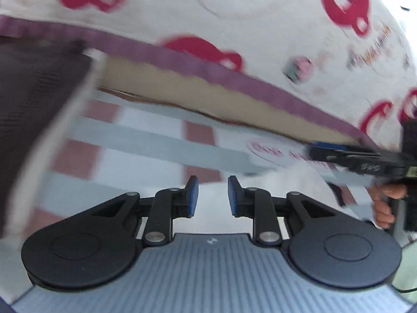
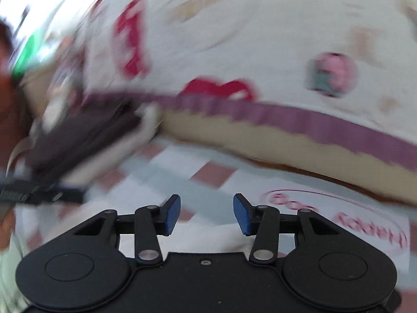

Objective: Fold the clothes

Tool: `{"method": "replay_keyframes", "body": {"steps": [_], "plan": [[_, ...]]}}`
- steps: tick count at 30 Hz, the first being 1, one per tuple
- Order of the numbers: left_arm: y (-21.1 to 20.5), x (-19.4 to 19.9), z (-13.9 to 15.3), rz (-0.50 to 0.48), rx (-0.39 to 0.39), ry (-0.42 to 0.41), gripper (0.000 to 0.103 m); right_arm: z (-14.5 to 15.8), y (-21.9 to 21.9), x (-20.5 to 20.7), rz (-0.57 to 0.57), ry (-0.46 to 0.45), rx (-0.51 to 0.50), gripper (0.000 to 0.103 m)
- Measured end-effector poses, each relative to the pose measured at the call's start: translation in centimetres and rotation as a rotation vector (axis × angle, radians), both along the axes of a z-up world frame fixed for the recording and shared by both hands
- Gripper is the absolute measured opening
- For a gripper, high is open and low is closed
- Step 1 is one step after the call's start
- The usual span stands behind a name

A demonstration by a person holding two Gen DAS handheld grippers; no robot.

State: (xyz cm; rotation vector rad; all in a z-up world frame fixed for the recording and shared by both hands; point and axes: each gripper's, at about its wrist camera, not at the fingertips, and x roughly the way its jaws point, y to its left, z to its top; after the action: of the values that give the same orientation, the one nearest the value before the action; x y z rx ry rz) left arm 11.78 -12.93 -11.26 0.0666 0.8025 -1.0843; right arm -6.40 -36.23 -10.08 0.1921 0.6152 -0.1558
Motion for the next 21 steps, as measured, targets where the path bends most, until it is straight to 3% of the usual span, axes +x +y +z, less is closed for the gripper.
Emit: {"method": "replay_keyframes", "body": {"steps": [3, 4, 6, 9, 12, 16, 17, 18, 19, 21], "plan": [[-3.1, 0.2, -2.9, 0.041, 0.209, 0.021, 0.021, -2.4, 1.1, 2.5, 0.036, 0.141, -0.052, 0.045], [-3.3, 0.4, -3.7, 0.052, 0.23, 0.033, 0.021, -3.3, 0.7, 2.6, 0.017, 0.161, -0.063, 0.045], [-3.0, 0.5, -4.3, 0.06, 0.21, 0.049, 0.021, -4.8, -0.8, 2.0, -0.045, 0.162, -0.033, 0.045], [-2.4, 0.3, -3.9, 0.046, 0.209, 0.041, 0.02, -6.0, -3.8, 0.4, -0.132, 0.126, 0.147, 0.05], [-1.9, 0.5, -4.2, 0.05, 0.198, 0.053, 0.02, -6.4, -4.5, 0.1, -0.156, 0.119, 0.189, 0.05], [-1.7, 0.3, -4.2, 0.047, 0.193, 0.053, 0.02, -7.2, -6.0, -1.2, -0.284, 0.081, 0.333, 0.047], [-1.7, 0.3, -4.2, 0.047, 0.188, 0.054, 0.02, -7.4, -6.2, -1.6, -0.335, 0.073, 0.335, 0.045], [-1.6, 0.3, -4.3, 0.047, 0.185, 0.057, 0.02, -7.4, -6.1, -1.9, -0.39, 0.079, 0.296, 0.03], [-1.4, 0.4, -4.3, 0.048, 0.181, 0.06, 0.02, -7.2, -6.0, -2.2, -0.425, 0.101, 0.233, 0.024], [-1.2, 0.5, -4.4, 0.048, 0.174, 0.07, 0.02, -5.9, -5.1, -3.4, -0.406, 0.071, 0.167, 0.022]]}}
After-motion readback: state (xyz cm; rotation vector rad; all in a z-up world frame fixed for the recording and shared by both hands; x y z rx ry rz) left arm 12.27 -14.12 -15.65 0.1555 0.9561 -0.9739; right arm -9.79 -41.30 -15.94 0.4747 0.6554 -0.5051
